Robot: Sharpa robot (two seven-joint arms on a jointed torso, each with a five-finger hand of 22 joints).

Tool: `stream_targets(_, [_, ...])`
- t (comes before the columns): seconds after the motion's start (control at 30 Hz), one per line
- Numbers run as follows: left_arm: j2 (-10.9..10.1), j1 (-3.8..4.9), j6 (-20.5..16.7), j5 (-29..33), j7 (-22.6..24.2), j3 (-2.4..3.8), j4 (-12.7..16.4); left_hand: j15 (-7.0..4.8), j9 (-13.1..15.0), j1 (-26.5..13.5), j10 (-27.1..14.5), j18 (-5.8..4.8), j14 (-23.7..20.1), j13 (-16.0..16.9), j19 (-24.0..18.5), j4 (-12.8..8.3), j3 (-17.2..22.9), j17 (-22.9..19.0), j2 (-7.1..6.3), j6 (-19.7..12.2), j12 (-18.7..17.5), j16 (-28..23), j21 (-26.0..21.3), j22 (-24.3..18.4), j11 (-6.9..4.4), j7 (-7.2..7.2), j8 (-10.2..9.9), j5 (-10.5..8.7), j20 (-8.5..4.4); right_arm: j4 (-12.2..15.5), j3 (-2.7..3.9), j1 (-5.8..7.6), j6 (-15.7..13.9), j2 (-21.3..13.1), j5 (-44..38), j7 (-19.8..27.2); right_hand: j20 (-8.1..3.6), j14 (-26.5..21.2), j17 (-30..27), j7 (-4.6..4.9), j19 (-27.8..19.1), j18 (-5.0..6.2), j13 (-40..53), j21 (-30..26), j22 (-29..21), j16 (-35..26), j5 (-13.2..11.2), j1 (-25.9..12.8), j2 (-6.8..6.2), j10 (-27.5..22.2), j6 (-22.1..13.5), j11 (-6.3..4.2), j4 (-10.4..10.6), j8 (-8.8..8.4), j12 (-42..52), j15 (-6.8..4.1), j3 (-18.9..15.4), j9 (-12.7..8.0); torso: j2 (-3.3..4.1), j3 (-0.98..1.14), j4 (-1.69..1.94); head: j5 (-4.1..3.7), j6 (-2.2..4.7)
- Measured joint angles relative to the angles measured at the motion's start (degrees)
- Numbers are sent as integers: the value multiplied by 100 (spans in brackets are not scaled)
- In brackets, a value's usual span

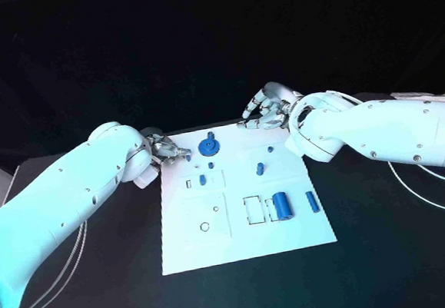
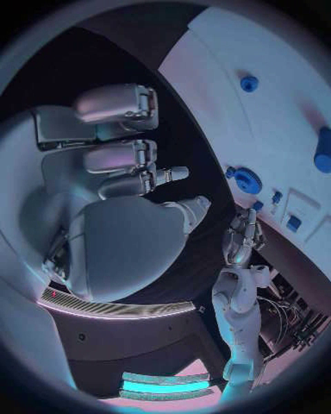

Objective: Assemble the parts on the task board

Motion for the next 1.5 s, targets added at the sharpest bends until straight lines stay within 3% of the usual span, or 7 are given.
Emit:
stream_targets(0.57, [17,6,48,50,18,-11,-30,0,-22,362,-21,0,0,-51,20,-77,235,0,122,2,0,0,0,30,-21,-2,38,0,-21,-7,0,1,1,8,0,-1,0,0,5,0,0,0,-1,0,-1,0,0,0,0,0,0,0,0,0,0,0,0,0,-4,-1,3,12,-5])
stream_targets(1.0, [15,19,109,129,39,-16,-35,-21,-90,598,-42,0,21,-186,20,-281,1245,0,12,-41,-61,22,22,71,-40,1,151,27,-20,-14,0,2,2,9,0,-1,0,0,4,0,0,0,-2,0,-2,0,0,0,0,0,0,0,0,0,0,0,0,12,-5,-4,4,24,-3])
stream_targets(1.07, [12,16,119,138,40,-17,-34,-21,-40,536,-42,0,21,-200,20,-321,1406,0,-50,-61,-72,22,42,78,-40,-19,172,78,-21,-15,0,2,3,9,0,-1,0,0,3,0,0,0,-2,0,-2,0,0,0,0,0,0,0,0,0,0,0,0,13,-5,-4,4,25,-3])
stream_targets(1.1, [10,15,124,140,40,-19,-34,-21,-40,466,-43,0,21,-207,20,-541,1693,0,-114,-73,-84,22,44,85,-39,-7,172,82,-20,-16,0,2,3,9,0,-1,0,0,4,0,0,0,-2,0,-2,0,0,0,0,0,0,0,0,0,0,0,0,12,-4,-3,4,26,-3])
stream_targets(1.23, [-2,11,145,149,39,-22,-29,-21,2,224,-43,0,21,-219,22,-463,1774,0,-114,-80,-88,22,47,105,-39,2,222,263,-18,-21,0,2,3,9,0,-1,0,0,3,0,0,0,-2,0,3,0,0,0,0,0,0,0,0,0,0,0,0,12,-4,-2,4,26,-3])
stream_targets(1.3, [-12,10,152,152,37,-22,-25,-21,3,110,-43,1,21,-220,42,-676,2019,0,-124,-60,-88,22,72,117,-38,24,224,400,1,-23,0,2,3,9,0,-1,0,0,3,0,0,0,-2,0,3,0,0,0,0,0,0,0,0,0,0,0,0,12,-4,-3,4,26,-3])
stream_targets(1.5, [-40,10,156,161,34,-22,-13,-21,2,6,-21,1,21,-186,41,-676,2019,0,-111,-42,-64,22,71,137,-18,46,223,651,1,-34,0,2,4,12,0,-1,0,0,3,0,0,0,-3,0,2,0,0,0,0,0,0,0,0,0,0,0,0,12,-5,-2,4,26,10])
